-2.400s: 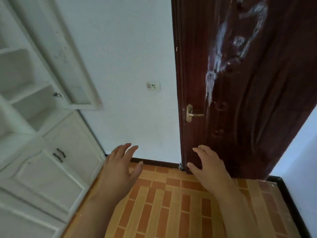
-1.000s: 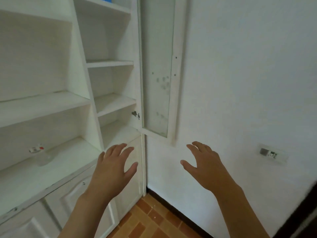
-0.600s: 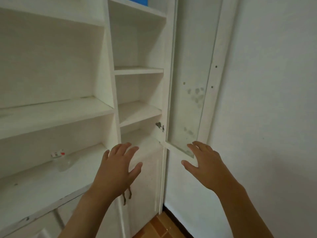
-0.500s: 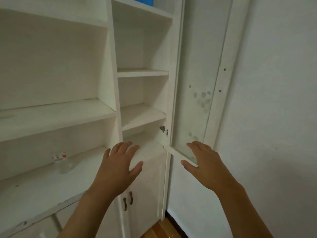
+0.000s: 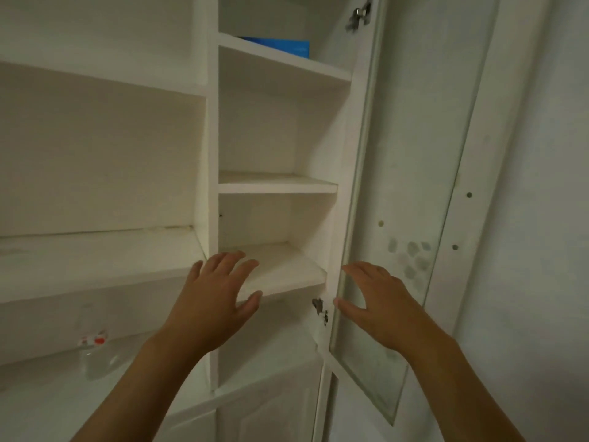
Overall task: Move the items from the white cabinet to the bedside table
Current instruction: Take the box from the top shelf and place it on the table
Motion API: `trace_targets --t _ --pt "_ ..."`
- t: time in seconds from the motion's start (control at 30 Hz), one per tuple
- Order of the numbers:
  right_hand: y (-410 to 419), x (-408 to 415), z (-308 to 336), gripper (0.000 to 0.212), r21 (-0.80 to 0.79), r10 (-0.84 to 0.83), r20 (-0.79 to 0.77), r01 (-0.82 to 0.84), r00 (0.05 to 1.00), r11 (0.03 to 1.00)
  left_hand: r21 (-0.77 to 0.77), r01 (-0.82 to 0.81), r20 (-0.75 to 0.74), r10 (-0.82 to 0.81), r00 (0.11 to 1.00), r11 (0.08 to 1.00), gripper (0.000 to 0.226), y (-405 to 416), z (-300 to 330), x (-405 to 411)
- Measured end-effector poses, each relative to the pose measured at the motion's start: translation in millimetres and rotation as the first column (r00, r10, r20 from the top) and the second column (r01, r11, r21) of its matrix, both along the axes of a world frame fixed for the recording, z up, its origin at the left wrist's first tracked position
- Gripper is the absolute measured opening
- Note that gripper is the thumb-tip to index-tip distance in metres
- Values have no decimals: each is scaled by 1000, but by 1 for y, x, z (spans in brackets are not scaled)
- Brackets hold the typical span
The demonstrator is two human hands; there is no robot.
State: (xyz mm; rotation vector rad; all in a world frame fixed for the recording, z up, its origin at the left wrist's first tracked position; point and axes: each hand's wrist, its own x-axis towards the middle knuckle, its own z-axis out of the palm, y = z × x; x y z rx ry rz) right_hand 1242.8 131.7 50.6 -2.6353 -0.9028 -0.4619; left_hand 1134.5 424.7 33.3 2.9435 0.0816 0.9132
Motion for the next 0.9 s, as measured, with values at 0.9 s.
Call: trace_targets --t 0.9 --pt "129 158 293 59 199 70 418 -167 906 966 443 -90 475 -148 867 892 53 121 295 164"
